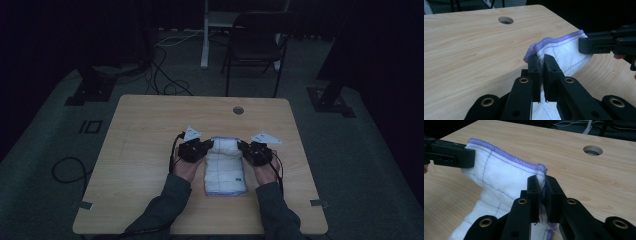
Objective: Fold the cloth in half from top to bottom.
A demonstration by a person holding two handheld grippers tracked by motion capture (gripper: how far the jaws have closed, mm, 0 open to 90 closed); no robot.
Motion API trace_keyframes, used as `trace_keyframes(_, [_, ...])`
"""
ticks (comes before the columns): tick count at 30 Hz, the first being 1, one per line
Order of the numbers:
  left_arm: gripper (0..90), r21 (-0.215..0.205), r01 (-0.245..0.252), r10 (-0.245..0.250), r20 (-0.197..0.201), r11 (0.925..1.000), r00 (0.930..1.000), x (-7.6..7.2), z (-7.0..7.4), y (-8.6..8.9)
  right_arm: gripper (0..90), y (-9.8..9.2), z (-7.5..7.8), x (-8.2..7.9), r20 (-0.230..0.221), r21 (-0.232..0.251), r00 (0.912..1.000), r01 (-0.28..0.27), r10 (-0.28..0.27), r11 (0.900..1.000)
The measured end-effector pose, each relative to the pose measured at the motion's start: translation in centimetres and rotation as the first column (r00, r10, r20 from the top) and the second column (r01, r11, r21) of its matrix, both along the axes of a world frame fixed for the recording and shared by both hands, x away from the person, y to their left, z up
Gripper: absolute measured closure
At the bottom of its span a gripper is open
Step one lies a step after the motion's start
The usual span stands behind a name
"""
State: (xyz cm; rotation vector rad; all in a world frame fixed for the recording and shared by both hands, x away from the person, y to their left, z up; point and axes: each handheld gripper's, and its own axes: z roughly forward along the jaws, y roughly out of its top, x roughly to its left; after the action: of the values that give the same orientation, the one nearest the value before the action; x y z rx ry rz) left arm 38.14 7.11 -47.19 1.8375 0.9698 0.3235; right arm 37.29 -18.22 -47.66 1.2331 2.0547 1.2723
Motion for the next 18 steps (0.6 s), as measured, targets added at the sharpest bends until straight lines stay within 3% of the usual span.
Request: trace_keyframes(18, [86.2, -0.022, 0.025, -0.025, -0.007, 0.9994, 0.9997, -2.6, -0.9, 0.2, 84.1, -0.4, -0.9, -2.2, -0.008, 0.006, 0.9998, -0.019, 0.019, 1.000])
